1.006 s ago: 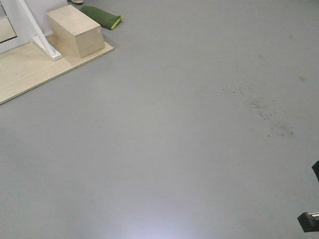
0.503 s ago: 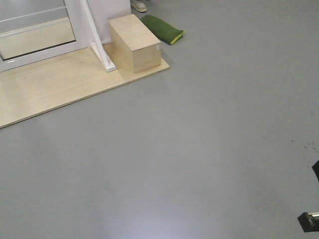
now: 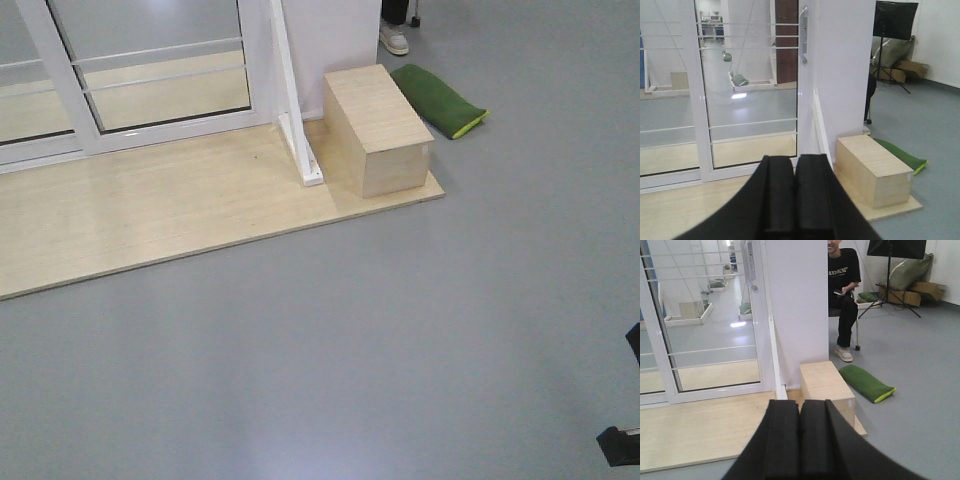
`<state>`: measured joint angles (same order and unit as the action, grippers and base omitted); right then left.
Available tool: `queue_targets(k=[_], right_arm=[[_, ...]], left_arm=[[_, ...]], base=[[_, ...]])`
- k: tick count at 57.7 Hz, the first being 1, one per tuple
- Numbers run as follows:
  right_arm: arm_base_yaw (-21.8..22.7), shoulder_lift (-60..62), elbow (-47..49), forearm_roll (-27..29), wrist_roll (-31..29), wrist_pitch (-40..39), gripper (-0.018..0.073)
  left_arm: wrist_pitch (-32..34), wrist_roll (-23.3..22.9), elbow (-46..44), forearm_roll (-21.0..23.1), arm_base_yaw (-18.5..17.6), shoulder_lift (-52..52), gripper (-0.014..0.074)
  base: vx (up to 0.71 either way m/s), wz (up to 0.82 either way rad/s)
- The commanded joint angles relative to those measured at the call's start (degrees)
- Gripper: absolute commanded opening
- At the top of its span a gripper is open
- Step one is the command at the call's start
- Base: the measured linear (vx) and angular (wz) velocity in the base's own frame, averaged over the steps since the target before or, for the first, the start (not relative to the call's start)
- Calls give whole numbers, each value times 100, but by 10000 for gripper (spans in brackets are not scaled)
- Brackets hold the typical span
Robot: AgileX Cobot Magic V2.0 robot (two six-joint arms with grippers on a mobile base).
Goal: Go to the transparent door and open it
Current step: 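Drive the base forward up to the white-framed sliding glass door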
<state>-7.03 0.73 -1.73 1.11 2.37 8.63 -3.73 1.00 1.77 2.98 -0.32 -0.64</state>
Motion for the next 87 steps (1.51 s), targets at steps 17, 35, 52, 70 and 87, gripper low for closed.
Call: queue_targets(k=[17, 35, 52, 70, 87], right_arm=[[31, 72, -21, -30, 0, -485, -1], [31, 72, -21, -30, 0, -485, -1], [31, 72, -21, -30, 0, -485, -1], [31, 72, -21, -30, 0, -485, -1], [31, 72, -21, -30, 0, -485, -1]], left_arm=[[481, 3, 85, 35, -32, -80, -6], [481, 3, 85, 35, -32, -80, -6], [481, 3, 85, 35, -32, -80, -6], [481, 3, 85, 35, -32, -80, -6], [481, 3, 85, 35, -32, -80, -6]], base=[[58, 10], [57, 17], [54, 37], [52, 24], [48, 6]])
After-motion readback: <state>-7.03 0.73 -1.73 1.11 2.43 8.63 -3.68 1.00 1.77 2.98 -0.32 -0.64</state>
